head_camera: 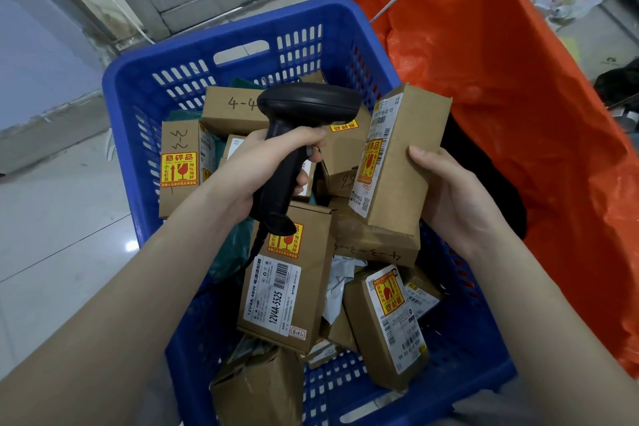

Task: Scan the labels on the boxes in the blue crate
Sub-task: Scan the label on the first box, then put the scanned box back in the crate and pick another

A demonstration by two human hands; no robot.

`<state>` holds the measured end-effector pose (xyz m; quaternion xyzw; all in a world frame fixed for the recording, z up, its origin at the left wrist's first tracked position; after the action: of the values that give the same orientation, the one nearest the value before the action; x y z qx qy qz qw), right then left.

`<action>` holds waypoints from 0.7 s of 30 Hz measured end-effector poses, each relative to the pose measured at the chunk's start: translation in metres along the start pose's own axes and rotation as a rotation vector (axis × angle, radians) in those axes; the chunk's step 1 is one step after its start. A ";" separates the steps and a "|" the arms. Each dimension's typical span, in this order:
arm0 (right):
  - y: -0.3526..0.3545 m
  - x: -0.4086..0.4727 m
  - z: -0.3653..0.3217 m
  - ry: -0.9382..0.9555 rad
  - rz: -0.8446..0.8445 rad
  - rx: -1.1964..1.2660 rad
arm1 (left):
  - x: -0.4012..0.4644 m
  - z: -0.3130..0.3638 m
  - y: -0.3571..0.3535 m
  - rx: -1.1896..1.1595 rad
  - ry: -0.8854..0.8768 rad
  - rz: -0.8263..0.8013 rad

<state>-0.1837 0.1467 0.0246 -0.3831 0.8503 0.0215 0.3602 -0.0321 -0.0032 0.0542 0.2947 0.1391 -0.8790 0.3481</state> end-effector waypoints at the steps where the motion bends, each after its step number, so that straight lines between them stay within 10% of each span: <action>1: 0.000 0.001 0.000 0.010 0.008 -0.015 | 0.000 0.000 0.000 0.004 -0.001 0.006; 13: -0.009 0.003 0.012 0.251 0.009 -1.033 | 0.004 -0.008 0.005 0.067 0.006 0.132; 21: -0.011 0.003 0.015 0.272 -0.015 -1.190 | 0.006 -0.012 0.008 0.149 -0.019 0.153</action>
<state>-0.1690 0.1420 0.0138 -0.5241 0.7279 0.4412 -0.0275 -0.0251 -0.0067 0.0408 0.3211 0.0471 -0.8605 0.3928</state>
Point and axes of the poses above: each hand's wrist, its own x-axis towards the middle knuckle, its own y-axis out of the back of the hand, z = x × y, the point moved 4 cm from there along x, towards the middle knuckle, and after that the axes turned 3 degrees about x, right-handed, at the moved point
